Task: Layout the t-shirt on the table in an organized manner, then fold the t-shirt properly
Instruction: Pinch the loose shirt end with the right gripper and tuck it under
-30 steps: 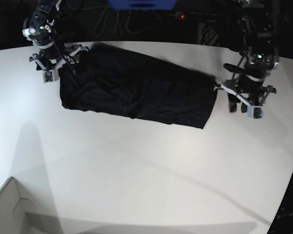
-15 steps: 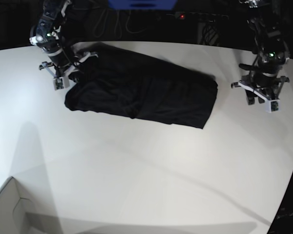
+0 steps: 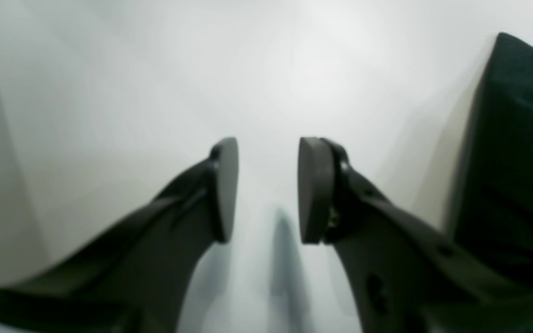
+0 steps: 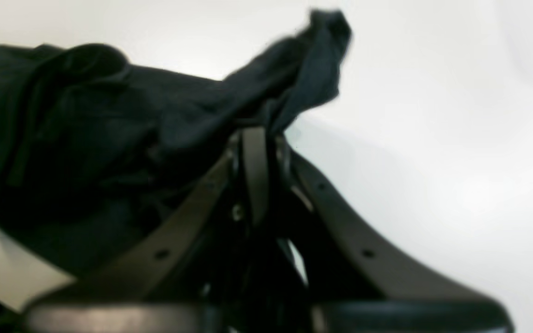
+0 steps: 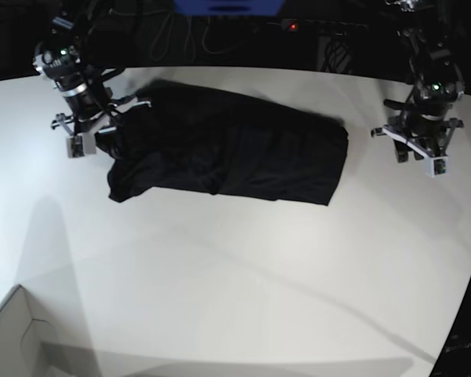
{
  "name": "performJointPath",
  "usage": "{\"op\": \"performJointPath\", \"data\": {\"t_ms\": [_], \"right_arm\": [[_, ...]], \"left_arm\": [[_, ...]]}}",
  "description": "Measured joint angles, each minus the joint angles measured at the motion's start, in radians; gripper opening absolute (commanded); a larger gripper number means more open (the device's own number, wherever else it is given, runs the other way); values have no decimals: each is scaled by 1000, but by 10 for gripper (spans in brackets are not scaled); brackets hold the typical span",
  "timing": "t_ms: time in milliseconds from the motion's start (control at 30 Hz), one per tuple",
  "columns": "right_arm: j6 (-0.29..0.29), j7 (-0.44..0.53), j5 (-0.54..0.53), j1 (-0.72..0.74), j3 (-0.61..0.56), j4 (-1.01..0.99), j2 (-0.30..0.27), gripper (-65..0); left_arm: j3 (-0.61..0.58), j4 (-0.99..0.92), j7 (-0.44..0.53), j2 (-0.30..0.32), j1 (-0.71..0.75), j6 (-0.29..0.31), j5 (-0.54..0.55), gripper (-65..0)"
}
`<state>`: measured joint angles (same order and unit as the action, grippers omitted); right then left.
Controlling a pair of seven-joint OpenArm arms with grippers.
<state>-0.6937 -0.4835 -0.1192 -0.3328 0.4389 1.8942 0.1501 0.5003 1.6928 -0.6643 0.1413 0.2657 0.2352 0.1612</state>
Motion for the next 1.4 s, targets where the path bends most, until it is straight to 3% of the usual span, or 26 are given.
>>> {"op": "performJointPath", "data": {"t_ms": [633, 900, 1200, 1400], "right_arm": [[-1, 1, -2, -31, -259, 94, 0, -650], [-5, 8, -3, -19, -196, 85, -15, -650], [2, 12, -3, 6, -131, -90, -26, -645], [0, 9, -5, 56, -107, -175, -39, -520]], "left_arm": [[0, -46, 3, 3, -15, 0, 0, -437], [0, -43, 3, 8, -14, 0, 0, -437], [0, -43, 3, 9, -14, 0, 0, -437], [-1, -43, 3, 8, -15, 1, 0, -437]]}}
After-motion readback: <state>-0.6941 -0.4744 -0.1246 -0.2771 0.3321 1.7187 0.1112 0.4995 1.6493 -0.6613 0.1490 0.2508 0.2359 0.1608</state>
